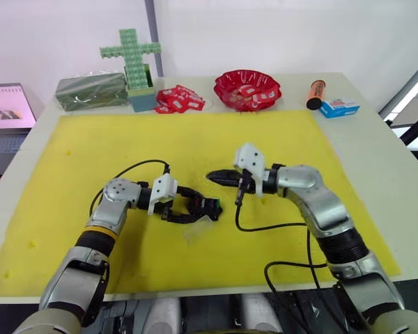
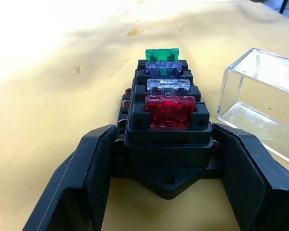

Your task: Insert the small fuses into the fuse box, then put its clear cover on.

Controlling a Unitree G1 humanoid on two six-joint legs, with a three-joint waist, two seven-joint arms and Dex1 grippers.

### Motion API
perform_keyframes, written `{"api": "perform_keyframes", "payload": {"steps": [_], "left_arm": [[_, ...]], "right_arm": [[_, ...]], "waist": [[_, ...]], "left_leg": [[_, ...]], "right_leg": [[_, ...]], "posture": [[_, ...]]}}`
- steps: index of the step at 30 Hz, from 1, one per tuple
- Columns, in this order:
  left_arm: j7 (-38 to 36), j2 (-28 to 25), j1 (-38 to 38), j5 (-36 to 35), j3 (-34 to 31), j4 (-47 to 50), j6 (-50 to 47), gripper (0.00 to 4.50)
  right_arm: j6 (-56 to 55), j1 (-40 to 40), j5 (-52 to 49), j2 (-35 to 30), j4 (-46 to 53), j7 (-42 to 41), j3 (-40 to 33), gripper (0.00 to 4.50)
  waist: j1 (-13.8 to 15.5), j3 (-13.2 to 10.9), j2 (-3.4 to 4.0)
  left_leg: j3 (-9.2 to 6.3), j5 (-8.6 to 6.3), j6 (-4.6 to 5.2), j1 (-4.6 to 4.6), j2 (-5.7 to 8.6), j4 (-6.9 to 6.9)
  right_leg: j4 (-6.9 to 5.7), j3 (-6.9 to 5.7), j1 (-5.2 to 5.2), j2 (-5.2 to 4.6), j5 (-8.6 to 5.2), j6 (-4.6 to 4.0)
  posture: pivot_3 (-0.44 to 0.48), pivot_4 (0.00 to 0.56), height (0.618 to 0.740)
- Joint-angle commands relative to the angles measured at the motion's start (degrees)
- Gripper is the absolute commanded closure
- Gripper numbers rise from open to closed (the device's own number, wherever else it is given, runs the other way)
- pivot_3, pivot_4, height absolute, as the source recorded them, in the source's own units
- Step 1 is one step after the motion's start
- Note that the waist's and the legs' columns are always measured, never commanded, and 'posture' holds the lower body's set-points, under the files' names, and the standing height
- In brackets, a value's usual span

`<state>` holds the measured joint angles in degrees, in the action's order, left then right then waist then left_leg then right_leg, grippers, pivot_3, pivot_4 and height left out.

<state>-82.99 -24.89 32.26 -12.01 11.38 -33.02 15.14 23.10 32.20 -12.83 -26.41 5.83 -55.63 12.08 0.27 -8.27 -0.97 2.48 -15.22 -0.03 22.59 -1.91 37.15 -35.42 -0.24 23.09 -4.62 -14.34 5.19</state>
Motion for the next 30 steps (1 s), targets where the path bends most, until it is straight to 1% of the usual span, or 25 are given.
{"api": "perform_keyframes", "payload": {"steps": [1,2,3,5,7,8,9,10,13,16,22,26,30], "left_arm": [[2.5,-2.0,1.7,0.5,-2.6,-2.9,-0.7,1.69],[2.6,-2.1,2.0,0.5,-2.8,-3.5,-0.8,1.69],[2.8,-2.2,2.4,0.5,-3.1,-4.1,-0.8,1.69],[2.8,-2.6,3.5,0.6,-3.5,-5.8,-0.2,1.69],[2.6,-3.0,4.5,0.9,-3.6,-7.5,0.6,1.69],[2.4,-3.2,4.8,1.0,-3.6,-8.2,0.9,1.69],[2.2,-3.3,5.0,1.1,-3.6,-8.8,1.2,1.69],[2.0,-3.4,5.2,1.1,-3.6,-9.2,1.5,1.69],[1.4,-3.7,5.6,1.4,-3.6,-10.4,2.0,1.69],[1.5,-4.0,5.7,1.5,-3.7,-10.9,2.3,1.69],[1.6,-4.4,4.7,1.2,-4.0,-10.0,2.0,1.69],[1.7,-4.5,2.6,0.8,-4.0,-7.5,0.9,1.69],[2.1,-4.6,2.1,0.9,-4.2,-6.4,0.3,1.69]], "right_arm": [[0.9,1.5,-2.7,-1.9,4.3,-1.4,-2.4,4.47],[1.1,1.5,-3.1,-2.5,4.9,-1.8,-2.6,4.47],[1.3,1.4,-3.5,-3.2,5.6,-2.4,-2.6,4.30],[3.8,0.7,-6.5,-6.3,9.2,-6.5,-2.4,3.91],[4.9,0.2,-8.5,-9.3,12.1,-10.5,-1.5,3.25],[5.0,0.0,-9.1,-10.5,13.3,-12.5,-0.5,2.85],[5.0,0.0,-9.5,-11.4,14.1,-13.8,0.1,2.56],[5.0,0.0,-9.9,-11.9,14.6,-14.8,0.7,2.13],[2.6,0.9,-8.7,-11.3,14.0,-17.2,4.0,1.05],[-2.5,1.2,-4.6,-10.1,11.4,-17.7,7.6,0.01],[-3.5,2.0,-3.4,-8.0,8.6,-18.6,10.8,0.01],[-7.9,2.5,0.2,-4.8,1.9,-18.5,14.1,0.01],[-9.0,3.3,1.8,-2.8,-0.3,-18.6,15.3,0.01]], "waist": [[0.0,0.0,0.00],[0.0,0.0,0.00],[0.0,0.0,-0.01],[-0.1,0.0,0.01],[-0.1,0.0,0.00],[-0.2,0.0,0.00],[-0.3,0.0,-0.01],[-0.5,0.0,-0.01],[-1.0,0.0,-0.01],[-1.0,-0.1,-0.03],[-1.0,-0.1,-0.04],[-1.2,-0.1,-0.06],[-1.2,-0.1,-0.05]], "left_leg": [[0.00,0.00,0.00,0.00,0.00,0.00],[0.00,0.00,0.00,0.00,0.00,0.00],[0.01,0.00,0.00,0.00,0.00,0.00],[0.00,0.00,0.00,0.01,0.00,0.00],[-0.01,0.00,0.00,0.03,-0.01,-0.01],[-0.01,0.00,0.00,0.04,-0.01,-0.01],[-0.01,0.00,0.00,0.04,-0.01,-0.02],[-0.01,0.00,0.00,0.05,-0.01,-0.03],[-0.02,0.00,0.00,0.05,-0.03,-0.03],[-0.02,0.00,0.00,0.04,-0.02,-0.02],[0.00,0.00,0.00,0.06,-0.02,-0.01],[0.00,0.00,0.00,0.05,-0.04,-0.02],[0.01,0.00,0.00,0.07,-0.03,-0.04]], "right_leg": [[0.00,0.00,0.00,0.00,0.00,0.00],[-0.01,0.00,0.01,0.00,0.00,0.00],[-0.01,0.00,0.01,0.00,0.00,0.00],[-0.01,0.00,0.03,0.01,0.00,-0.01],[0.00,0.00,0.05,0.01,0.00,-0.01],[0.00,0.00,0.07,0.01,0.00,-0.01],[0.02,0.00,0.07,0.02,0.00,-0.01],[0.02,0.00,0.08,0.02,0.00,-0.01],[0.01,0.00,0.08,0.03,0.00,-0.01],[0.01,0.00,0.08,0.03,0.00,-0.01],[0.01,0.00,0.10,0.03,0.00,0.00],[-0.02,0.00,0.11,0.05,0.00,0.00],[-0.04,0.00,0.14,0.05,0.01,0.01]], "posture": [[0.000,0.150,0.740],[0.000,0.150,0.740],[0.000,0.150,0.740],[0.000,0.150,0.740],[0.000,0.150,0.740],[0.000,0.150,0.740],[0.000,0.150,0.740],[0.000,0.150,0.740],[0.000,0.150,0.740],[0.000,0.150,0.740],[0.000,0.150,0.740],[0.000,0.150,0.740],[0.000,0.150,0.740]]}}
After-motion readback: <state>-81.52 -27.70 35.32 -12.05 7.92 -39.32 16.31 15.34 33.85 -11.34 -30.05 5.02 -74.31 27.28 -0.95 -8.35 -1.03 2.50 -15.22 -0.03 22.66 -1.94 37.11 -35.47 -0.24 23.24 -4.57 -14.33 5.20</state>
